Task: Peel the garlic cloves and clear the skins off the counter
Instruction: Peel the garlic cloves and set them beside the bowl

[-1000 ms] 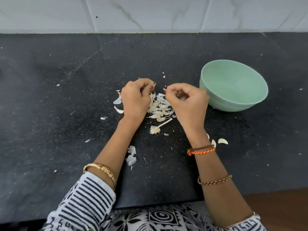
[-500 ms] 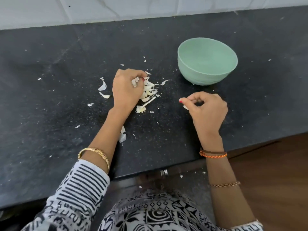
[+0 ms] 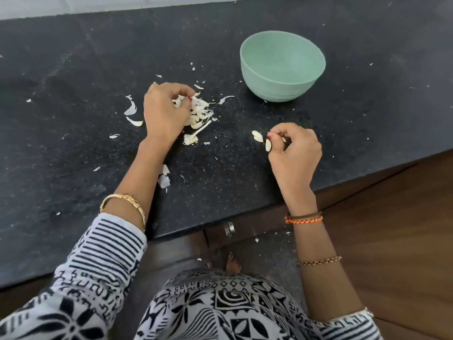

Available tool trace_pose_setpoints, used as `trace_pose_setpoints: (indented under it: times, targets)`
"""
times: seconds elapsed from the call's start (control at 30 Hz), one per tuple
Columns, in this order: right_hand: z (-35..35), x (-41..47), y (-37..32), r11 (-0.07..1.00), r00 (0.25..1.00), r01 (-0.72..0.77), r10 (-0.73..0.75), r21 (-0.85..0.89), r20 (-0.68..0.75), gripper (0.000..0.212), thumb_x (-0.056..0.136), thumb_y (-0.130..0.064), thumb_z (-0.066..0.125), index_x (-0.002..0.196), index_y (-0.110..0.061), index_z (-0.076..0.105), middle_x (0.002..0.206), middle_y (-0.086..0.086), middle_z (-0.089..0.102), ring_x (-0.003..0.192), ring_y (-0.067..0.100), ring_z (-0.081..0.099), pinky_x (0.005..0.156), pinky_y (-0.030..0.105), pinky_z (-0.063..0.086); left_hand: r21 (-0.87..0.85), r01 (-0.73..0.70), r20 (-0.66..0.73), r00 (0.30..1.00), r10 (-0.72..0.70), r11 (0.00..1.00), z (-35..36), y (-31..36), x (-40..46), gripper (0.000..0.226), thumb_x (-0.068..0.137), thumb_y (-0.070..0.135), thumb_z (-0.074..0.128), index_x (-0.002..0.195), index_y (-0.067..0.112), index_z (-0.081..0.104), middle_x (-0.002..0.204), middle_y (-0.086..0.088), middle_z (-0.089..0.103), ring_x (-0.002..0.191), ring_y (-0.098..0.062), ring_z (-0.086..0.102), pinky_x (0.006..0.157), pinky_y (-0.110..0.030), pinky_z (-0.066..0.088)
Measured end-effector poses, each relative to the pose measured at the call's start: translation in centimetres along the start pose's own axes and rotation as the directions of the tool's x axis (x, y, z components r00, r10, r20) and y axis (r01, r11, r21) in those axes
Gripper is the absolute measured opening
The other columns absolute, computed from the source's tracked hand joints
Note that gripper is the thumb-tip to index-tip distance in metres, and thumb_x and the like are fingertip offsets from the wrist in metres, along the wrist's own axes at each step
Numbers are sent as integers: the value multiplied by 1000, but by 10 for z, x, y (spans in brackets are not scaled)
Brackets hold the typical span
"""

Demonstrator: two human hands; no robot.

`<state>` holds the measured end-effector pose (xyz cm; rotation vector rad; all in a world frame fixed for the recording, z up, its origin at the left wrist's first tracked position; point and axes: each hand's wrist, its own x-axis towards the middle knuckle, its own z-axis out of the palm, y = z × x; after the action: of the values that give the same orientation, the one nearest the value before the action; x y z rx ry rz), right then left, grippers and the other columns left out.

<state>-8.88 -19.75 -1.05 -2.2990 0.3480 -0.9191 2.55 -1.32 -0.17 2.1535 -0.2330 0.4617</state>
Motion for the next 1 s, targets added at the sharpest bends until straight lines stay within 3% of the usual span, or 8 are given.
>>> trace_pose_setpoints:
  times: [0.23, 0.37, 0.47, 0.57, 0.67, 0.8, 0.87, 1.0]
  targets:
    - [9, 10, -30, 985, 997, 20, -32, 173, 68, 20, 80, -2, 61, 93, -13, 70, 72, -15, 60, 74, 19, 58, 69, 25, 44, 11, 32, 8, 999, -32, 999, -1, 2, -1, 17, 84, 10, 58, 92, 12, 73, 93, 3, 70, 93, -21, 60, 89, -40, 47]
    - [35, 29, -51, 977, 979, 73, -109, 199, 174, 24, 82, 1, 56, 93, -11, 73, 83, -1, 72, 78, 23, 63, 73, 29, 48, -5, 75, -12, 997, -75, 997, -5, -3, 1, 17, 83, 10, 58, 92, 12, 73, 86, 9, 66, 82, -20, 62, 82, -35, 50]
    - [61, 42, -63, 980, 960, 69, -115, 184, 255, 24, 81, -2, 57, 90, -15, 74, 83, -3, 72, 77, 23, 62, 70, 31, 49, -21, 76, -53, 996, -78, 997, -7, -5, 1, 19, 85, 13, 55, 93, 12, 72, 82, 2, 69, 70, -16, 60, 69, -28, 49]
    - [81, 54, -68, 987, 944, 77, -117, 139, 308, 16, 77, -8, 64, 82, -20, 74, 76, -4, 69, 80, 22, 62, 70, 33, 50, -29, 109, -60, 992, -111, 994, -7, -7, 2, 24, 84, 25, 51, 93, 14, 71, 72, -6, 68, 65, -24, 64, 64, -36, 52]
    - [91, 62, -68, 991, 891, 92, -125, 95, 438, 18, 79, -10, 62, 83, -24, 74, 78, -7, 69, 85, 22, 61, 75, 31, 47, -23, 90, -87, 992, -92, 996, -5, -8, 3, 24, 83, 25, 51, 91, 15, 72, 64, -11, 65, 62, -29, 62, 63, -38, 51]
    - [86, 69, -69, 977, 814, 146, -207, 153, 542, 25, 83, -9, 56, 97, -21, 73, 91, -4, 72, 94, 23, 62, 87, 40, 49, -1, 20, -175, 984, -20, 1000, -7, -7, 6, 25, 81, 7, 55, 99, 14, 71, 85, 5, 58, 60, -11, 52, 62, -12, 41]
    - [79, 71, -71, 968, 743, 178, -251, 178, 621, 21, 84, -12, 59, 96, -22, 73, 90, -4, 72, 92, 17, 63, 87, 37, 49, 5, 18, -170, 985, -16, 1000, -8, -11, 9, 30, 78, 1, 54, 98, 13, 72, 92, 6, 55, 59, -5, 48, 62, -12, 40]
    - [73, 70, -74, 949, 588, 289, -281, 128, 758, 13, 79, -25, 69, 92, -29, 72, 81, -11, 68, 92, 12, 54, 83, 27, 42, -17, 31, -167, 985, -34, 999, -9, -11, 11, 31, 78, -2, 50, 96, 11, 72, 92, 1, 63, 65, -9, 54, 64, -12, 42]
